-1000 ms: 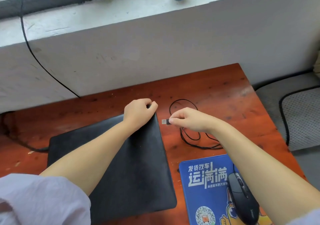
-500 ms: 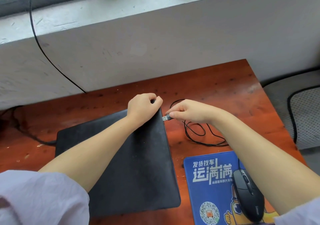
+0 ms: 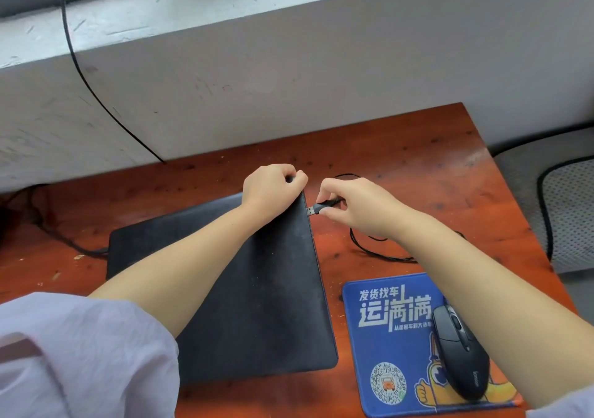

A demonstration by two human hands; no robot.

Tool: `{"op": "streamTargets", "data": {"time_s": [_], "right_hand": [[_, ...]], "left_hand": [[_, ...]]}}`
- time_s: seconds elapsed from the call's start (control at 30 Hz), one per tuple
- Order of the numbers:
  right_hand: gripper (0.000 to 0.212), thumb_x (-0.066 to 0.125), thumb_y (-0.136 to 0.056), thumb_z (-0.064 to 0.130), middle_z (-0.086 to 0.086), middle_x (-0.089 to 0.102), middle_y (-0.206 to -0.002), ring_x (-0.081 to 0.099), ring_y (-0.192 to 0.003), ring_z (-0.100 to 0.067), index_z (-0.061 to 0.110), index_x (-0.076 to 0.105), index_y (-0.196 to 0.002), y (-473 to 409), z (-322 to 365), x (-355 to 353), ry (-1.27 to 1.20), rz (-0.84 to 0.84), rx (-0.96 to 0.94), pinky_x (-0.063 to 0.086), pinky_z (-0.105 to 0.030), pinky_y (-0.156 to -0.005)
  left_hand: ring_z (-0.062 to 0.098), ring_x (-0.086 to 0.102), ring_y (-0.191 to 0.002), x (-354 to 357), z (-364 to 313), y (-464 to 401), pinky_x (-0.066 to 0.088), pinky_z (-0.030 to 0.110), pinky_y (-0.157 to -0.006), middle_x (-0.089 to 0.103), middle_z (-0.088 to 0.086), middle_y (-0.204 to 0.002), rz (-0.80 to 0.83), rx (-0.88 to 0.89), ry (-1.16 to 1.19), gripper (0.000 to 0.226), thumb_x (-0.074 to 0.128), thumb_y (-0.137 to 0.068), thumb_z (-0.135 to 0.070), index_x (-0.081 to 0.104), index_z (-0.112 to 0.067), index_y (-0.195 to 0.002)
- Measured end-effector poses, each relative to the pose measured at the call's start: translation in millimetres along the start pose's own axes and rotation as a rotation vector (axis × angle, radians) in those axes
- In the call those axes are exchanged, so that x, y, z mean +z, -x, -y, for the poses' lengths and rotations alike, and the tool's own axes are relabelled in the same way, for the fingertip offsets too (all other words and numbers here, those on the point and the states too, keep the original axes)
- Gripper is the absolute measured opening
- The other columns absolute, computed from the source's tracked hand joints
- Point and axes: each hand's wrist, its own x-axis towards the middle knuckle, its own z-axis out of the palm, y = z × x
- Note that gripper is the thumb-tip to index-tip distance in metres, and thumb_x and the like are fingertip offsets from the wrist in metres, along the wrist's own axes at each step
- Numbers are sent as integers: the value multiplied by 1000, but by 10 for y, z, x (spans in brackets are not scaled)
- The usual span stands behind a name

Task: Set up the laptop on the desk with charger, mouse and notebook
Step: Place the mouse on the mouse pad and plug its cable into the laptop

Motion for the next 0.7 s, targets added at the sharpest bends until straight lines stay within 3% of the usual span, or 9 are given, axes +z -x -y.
{"op": "streamTargets", "data": {"time_s": [0.1, 0.3, 0.47, 0.6, 0.7], "right_hand": [[12, 60, -85, 30, 7, 62, -80, 50, -66, -14, 24, 57, -95, 12, 12, 24, 36, -35, -28, 43, -29, -59], [8, 63, -85, 30, -1, 66, -85, 59, -80, -25, 28, 57, -90, 26, -39, 30, -142, 23, 7, 49, -39, -73], [8, 60, -86, 28, 5, 67, -91, 61, -84, -18, 26, 55, -92, 58, -66, 118, -196, 0, 29, 52, -43, -77], [9, 60, -87, 27, 7, 67, -92, 50, -67, 1, 27, 54, -93, 99, -34, 217, -195, -110, 37, 49, -37, -71], [11, 62, -85, 26, 8, 67, -92, 57, -79, -10, 26, 59, -95, 86, 12, 122, -150, -84, 25, 51, -38, -76]], "left_hand": [[10, 36, -44, -3, -6, 4, 24, 26, -47, 35, -3, -42, 3, -2, -1, 42, 43, -84, -35, 33, -21, -46], [10, 36, -45, 6, -19, 5, 26, 26, -47, 35, -3, -42, 5, -6, 4, 42, 44, -83, -35, 33, -21, -46], [11, 39, -48, 16, -11, 2, 28, 26, -48, 39, -3, -44, 22, -14, 8, 39, 44, -83, -35, 38, -20, -48], [11, 38, -48, -17, -10, -10, 28, 26, -48, 38, -2, -45, 10, -16, 7, 38, 43, -82, -35, 37, -19, -48], [11, 38, -48, -33, -14, -12, 27, 26, -48, 37, -2, -44, 8, -8, 13, 40, 44, -82, -35, 35, -20, -46]]}}
